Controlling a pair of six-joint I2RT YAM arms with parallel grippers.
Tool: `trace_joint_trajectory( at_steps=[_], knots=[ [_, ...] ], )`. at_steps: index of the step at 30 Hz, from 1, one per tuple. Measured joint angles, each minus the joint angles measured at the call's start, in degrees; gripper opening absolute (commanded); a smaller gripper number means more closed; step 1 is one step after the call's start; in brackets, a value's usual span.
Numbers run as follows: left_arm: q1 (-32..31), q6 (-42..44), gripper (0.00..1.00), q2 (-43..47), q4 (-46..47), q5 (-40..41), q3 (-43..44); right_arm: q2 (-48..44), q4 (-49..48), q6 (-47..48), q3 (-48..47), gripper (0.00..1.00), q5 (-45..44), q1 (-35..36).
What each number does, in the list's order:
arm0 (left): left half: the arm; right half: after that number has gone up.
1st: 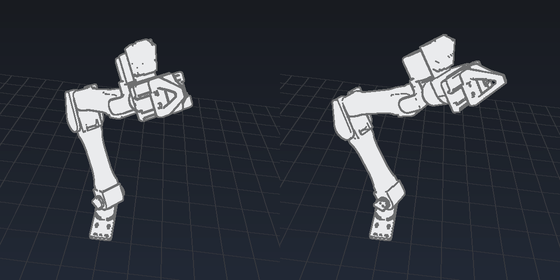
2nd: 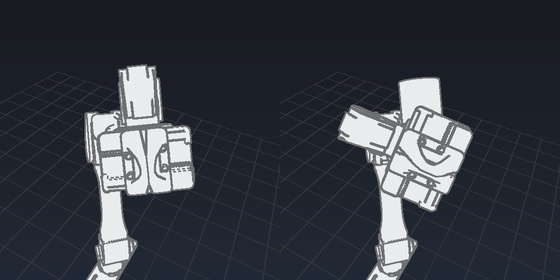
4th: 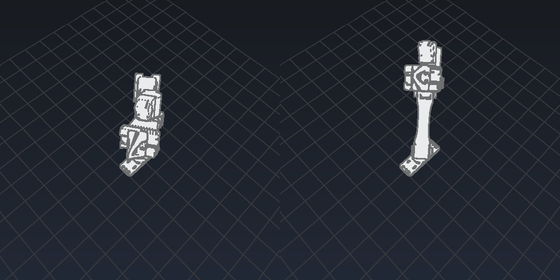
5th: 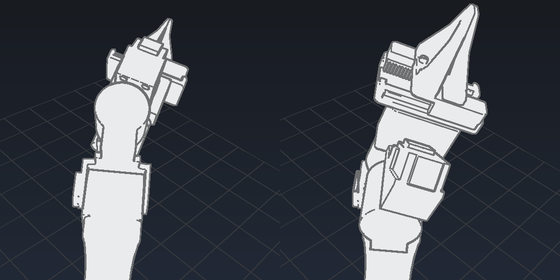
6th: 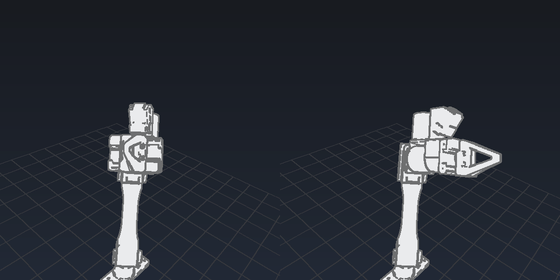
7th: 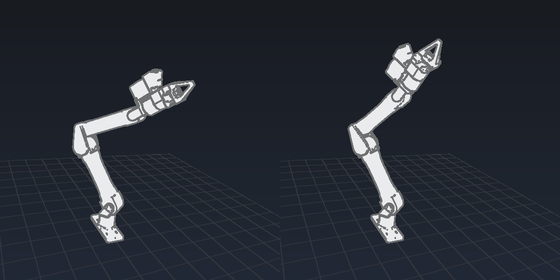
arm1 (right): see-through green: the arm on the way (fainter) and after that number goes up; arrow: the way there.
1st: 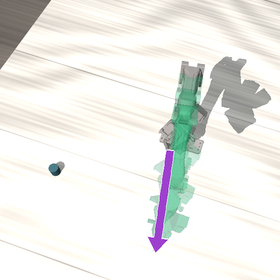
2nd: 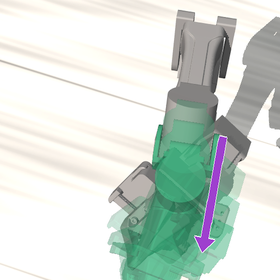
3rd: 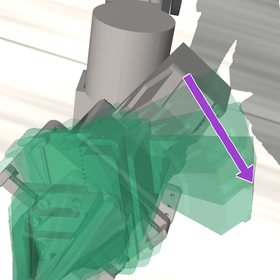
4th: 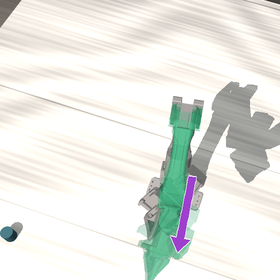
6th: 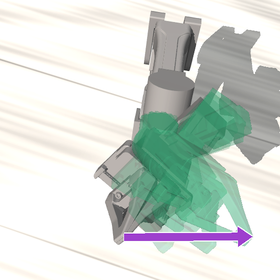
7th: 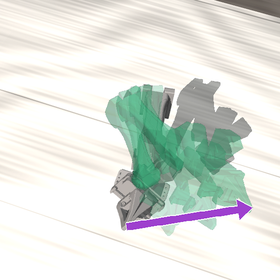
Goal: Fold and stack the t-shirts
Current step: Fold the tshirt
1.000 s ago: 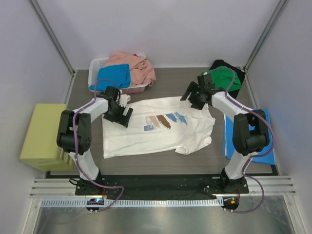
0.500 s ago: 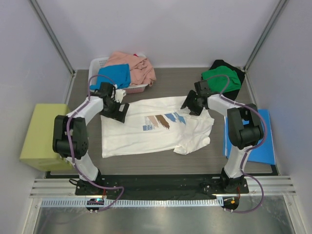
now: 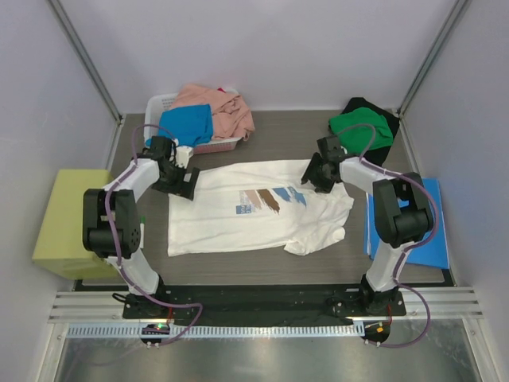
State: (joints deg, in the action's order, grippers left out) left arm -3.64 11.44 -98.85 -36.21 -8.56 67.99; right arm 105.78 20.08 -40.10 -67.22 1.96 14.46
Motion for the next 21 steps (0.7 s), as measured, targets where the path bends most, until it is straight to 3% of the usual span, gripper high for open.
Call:
trace_joint_trajectory(
  at_steps=[6, 11, 19, 20, 21],
  knots=[
    [2.5, 0.6, 1.00, -2.4, 1.2, 0.2, -2.3, -7.1, 7.8, 1.7, 0.2, 0.60, -8.2, -0.5],
    [3.0, 0.8, 1.00, -2.6, 1.6, 0.2, -2.4, -12.7, 8.7, 1.8, -1.0, 0.60, -6.6, -0.8],
    [3.0, 0.8, 0.99, -2.6, 2.0, -0.1, -2.4, 0.0, 9.2, 6.4, -17.2, 0.53, 1.0, 13.7],
    [3.0, 0.8, 0.96, -2.5, 2.1, -0.1, -2.5, 1.1, 9.2, 6.6, -18.2, 0.53, 1.8, 14.8],
    [3.0, 0.8, 0.88, -2.5, 2.1, -0.1, -2.6, 1.9, 9.2, 6.9, -18.8, 0.53, 2.3, 15.4]
  ],
)
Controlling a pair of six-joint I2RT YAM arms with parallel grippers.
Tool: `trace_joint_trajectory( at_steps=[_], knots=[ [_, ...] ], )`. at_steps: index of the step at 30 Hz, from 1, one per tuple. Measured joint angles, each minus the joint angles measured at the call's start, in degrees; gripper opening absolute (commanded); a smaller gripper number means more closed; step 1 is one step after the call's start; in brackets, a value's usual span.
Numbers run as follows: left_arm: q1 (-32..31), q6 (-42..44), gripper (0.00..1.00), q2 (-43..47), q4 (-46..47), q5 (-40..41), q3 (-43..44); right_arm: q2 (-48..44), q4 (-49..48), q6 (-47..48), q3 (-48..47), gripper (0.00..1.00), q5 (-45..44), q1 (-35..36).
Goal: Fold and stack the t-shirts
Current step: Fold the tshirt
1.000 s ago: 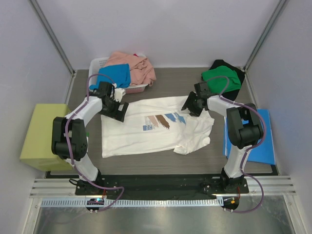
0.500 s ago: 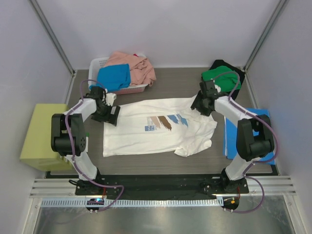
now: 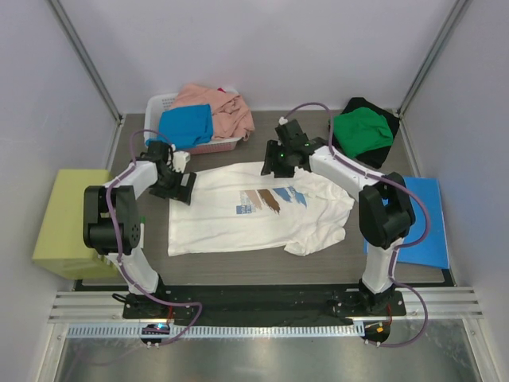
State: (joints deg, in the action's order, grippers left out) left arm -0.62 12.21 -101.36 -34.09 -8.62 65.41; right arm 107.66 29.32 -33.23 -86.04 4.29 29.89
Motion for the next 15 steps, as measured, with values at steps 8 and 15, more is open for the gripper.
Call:
trace_joint_trajectory(
  at_steps=[8, 15],
  knots=[
    [0.0, 0.1, 0.37, 0.0, 0.0, -1.0, -0.2, 2.2, 1.0, 0.2, -0.9, 0.52, 0.2, -2.1],
    [0.0, 0.2, 0.38, 0.0, 0.0, -1.6, -0.2, 3.3, 1.0, 0.2, 0.4, 0.52, -0.1, -2.2]
  ],
)
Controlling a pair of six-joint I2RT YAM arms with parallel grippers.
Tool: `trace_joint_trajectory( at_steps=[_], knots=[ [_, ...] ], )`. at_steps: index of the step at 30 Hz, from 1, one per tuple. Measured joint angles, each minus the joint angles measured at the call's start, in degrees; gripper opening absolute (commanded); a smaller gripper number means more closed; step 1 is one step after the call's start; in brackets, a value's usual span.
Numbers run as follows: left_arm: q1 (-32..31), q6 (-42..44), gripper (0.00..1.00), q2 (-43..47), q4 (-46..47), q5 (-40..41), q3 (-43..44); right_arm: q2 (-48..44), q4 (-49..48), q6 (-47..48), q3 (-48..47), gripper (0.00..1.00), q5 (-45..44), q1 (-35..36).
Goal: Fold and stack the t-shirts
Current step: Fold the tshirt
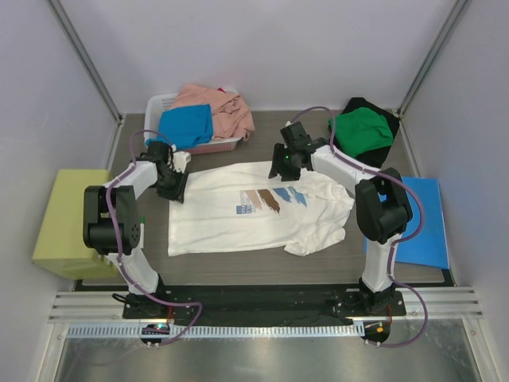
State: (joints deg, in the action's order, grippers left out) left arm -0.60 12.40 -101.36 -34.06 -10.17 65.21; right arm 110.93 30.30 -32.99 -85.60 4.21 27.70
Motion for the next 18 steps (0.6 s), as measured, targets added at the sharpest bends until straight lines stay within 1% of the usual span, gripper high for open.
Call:
trace_joint_trajectory(
  at_steps=[2, 3, 4, 5, 6, 10, 18],
  knots=[
    [0.0, 0.0, 0.38, 0.0, 0.0, 0.0, 0.0, 0.1, 0.0, 0.0, 0.2, 0.52, 0.0, 0.0],
    [0.0, 0.0, 0.36, 0.0, 0.0, 0.0, 0.0, 0.1, 0.0, 0.0, 0.3, 0.52, 0.0, 0.0],
    [0.0, 0.0, 0.32, 0.0, 0.0, 0.0, 0.0, 0.1, 0.0, 0.0, 0.3, 0.52, 0.0, 0.0],
    [0.0, 0.1, 0.10, 0.0, 0.0, 0.0, 0.0, 0.1, 0.0, 0.0, 0.3, 0.52, 0.0, 0.0],
    [0.0, 0.1, 0.00, 0.0, 0.0, 0.1, 0.0, 0.1, -0.1, 0.0, 0.4, 0.52, 0.0, 0.0],
    [0.0, 0.3, 0.00, 0.1, -0.1, 0.4, 0.0, 0.1, -0.6, 0.0, 1.3, 0.52, 0.0, -0.3],
    [0.0, 0.4, 0.00, 0.7, -0.3, 1.3, 0.0, 0.1, -1.8, -0.1, 6.1, 0.51, -0.2, -2.6]
  ],
)
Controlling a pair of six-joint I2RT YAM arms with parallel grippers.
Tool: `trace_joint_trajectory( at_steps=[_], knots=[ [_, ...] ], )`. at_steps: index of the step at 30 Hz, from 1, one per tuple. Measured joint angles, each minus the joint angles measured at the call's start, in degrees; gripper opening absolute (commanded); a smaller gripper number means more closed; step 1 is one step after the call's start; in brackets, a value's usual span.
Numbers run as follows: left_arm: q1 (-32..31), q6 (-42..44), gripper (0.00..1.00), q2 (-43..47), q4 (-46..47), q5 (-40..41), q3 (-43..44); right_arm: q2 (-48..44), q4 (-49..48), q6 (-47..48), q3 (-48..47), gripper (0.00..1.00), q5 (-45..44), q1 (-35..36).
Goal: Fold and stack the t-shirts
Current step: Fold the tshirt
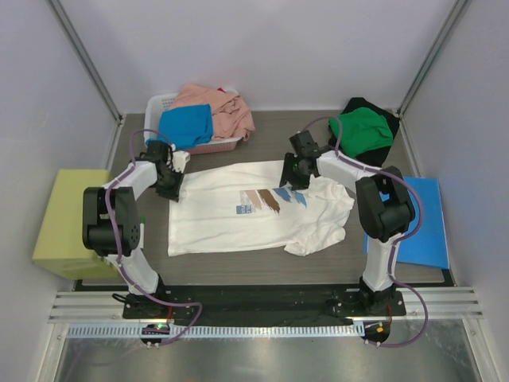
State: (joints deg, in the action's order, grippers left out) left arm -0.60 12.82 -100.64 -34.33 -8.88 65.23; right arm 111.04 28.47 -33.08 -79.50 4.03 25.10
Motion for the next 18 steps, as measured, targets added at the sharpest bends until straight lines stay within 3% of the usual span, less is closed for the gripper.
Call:
trace_joint_trajectory(
  at_steps=[8, 18],
  knots=[
    [0.0, 1.1, 0.00, 1.0, -1.7, 1.0, 0.5, 0.0, -0.8, 0.0, 3.9, 0.51, -1.5, -4.1],
    [0.0, 5.3, 0.00, 9.2, -9.2, 2.0, 6.2, -0.6, -3.2, -0.3, 5.9, 0.50, -1.2, -5.6]
  ],
)
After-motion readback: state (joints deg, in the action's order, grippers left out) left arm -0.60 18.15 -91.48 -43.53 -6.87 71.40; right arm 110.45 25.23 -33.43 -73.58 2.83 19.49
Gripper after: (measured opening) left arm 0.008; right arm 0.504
